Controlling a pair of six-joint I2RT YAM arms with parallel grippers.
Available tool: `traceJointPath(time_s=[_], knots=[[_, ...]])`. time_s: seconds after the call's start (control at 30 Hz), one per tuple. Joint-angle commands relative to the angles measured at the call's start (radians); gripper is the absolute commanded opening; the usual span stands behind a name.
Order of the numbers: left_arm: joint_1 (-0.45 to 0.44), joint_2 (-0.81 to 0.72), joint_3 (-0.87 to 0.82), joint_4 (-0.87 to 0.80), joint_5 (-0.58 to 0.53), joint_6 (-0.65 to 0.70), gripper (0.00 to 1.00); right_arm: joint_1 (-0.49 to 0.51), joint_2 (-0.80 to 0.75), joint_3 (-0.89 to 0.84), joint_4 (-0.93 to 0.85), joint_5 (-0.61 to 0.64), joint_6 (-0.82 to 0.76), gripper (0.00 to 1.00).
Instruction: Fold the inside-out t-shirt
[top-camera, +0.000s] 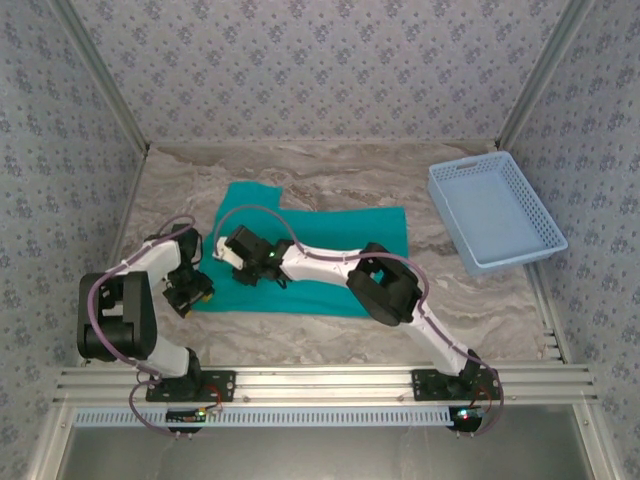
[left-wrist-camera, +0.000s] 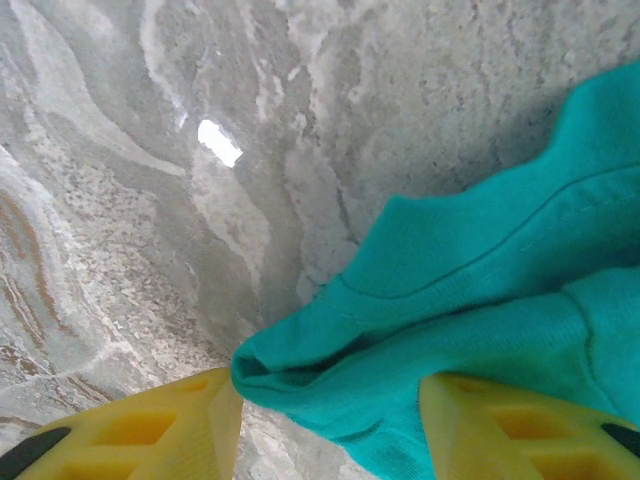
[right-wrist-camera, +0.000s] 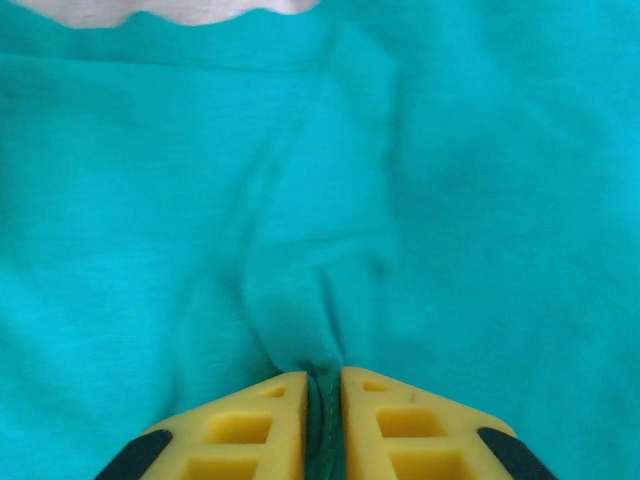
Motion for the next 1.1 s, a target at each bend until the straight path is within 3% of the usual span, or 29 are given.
traceJointPath(time_s=[0.0, 0.13, 0.17, 0.23, 0.27, 0.4, 0.47, 0.57, 0.7, 0.8, 0.93, 1.07], knots=[[0.020, 0.021, -0.055, 0.001, -0.052, 0.014, 0.51, -0.049, 0.016, 0.051, -0.030, 0.147, 0.032, 0.15], [0.022, 0.020, -0.063, 0.003, -0.048, 0.016, 0.51, -0.148, 0.059, 0.149, -0.111, 0.166, 0.142, 0.13], [0.023, 0.021, -0.064, 0.005, -0.044, 0.014, 0.51, -0.175, 0.057, 0.154, -0.112, 0.117, 0.171, 0.17], [0.022, 0.017, -0.062, 0.002, -0.034, 0.015, 0.51, -0.209, 0.033, 0.140, -0.106, -0.027, 0.190, 0.40], [0.022, 0.013, -0.060, 0.001, -0.027, 0.017, 0.51, -0.221, 0.016, 0.125, -0.096, -0.071, 0.200, 0.46], [0.023, -0.011, -0.055, -0.009, -0.016, 0.027, 0.51, -0.235, -0.074, 0.029, -0.090, -0.245, 0.170, 0.50], [0.024, -0.022, -0.054, -0.011, -0.006, 0.034, 0.51, -0.212, -0.145, -0.066, -0.037, -0.380, 0.074, 0.51], [0.024, -0.026, -0.057, -0.014, 0.002, 0.035, 0.52, -0.169, -0.153, -0.068, -0.061, -0.495, 0.008, 0.53], [0.024, -0.024, -0.056, -0.016, -0.003, 0.034, 0.52, -0.102, -0.094, -0.039, -0.057, -0.326, -0.011, 0.63], [0.024, -0.032, -0.059, -0.018, -0.010, 0.034, 0.52, -0.073, -0.039, 0.019, -0.091, -0.248, -0.013, 0.64], [0.024, -0.035, -0.059, -0.017, -0.009, 0.033, 0.51, -0.049, -0.007, 0.024, -0.053, -0.027, -0.028, 0.65], [0.025, -0.035, -0.068, -0.015, -0.010, 0.035, 0.52, -0.071, 0.037, 0.085, -0.074, 0.213, 0.065, 0.63]])
